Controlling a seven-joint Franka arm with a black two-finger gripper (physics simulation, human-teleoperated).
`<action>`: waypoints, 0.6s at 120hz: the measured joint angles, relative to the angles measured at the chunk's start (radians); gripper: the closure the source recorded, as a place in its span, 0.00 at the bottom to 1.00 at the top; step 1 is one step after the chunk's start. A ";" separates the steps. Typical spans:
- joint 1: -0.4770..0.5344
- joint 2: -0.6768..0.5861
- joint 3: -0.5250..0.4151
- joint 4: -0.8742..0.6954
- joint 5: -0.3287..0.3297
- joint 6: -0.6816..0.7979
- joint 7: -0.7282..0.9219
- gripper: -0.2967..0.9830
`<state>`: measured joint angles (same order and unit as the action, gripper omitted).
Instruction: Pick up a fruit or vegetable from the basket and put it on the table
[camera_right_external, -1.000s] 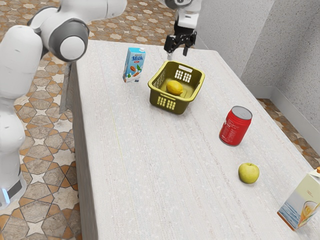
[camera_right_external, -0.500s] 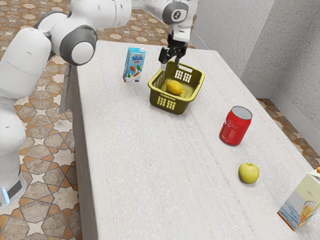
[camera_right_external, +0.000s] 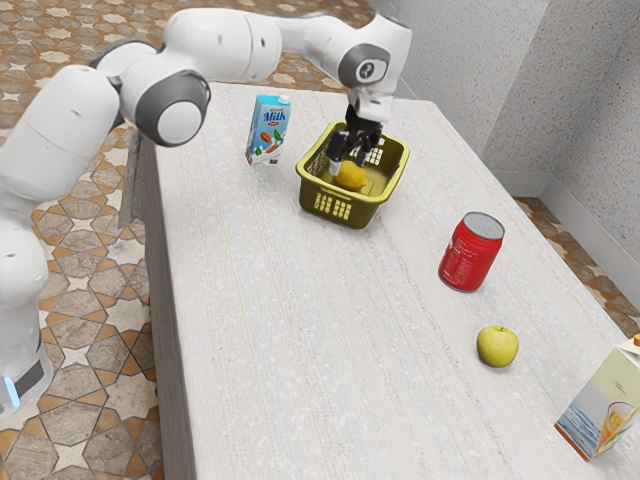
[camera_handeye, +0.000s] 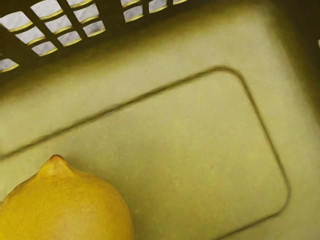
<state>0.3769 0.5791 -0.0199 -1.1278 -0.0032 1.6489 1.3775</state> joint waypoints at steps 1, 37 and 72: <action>0.000 0.000 0.000 0.000 0.000 0.003 0.000 0.23; 0.008 0.022 0.003 0.000 0.000 0.076 -0.011 0.23; 0.008 0.048 0.004 0.000 0.006 0.106 -0.018 0.23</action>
<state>0.3851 0.6266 -0.0160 -1.1279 0.0025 1.7554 1.3599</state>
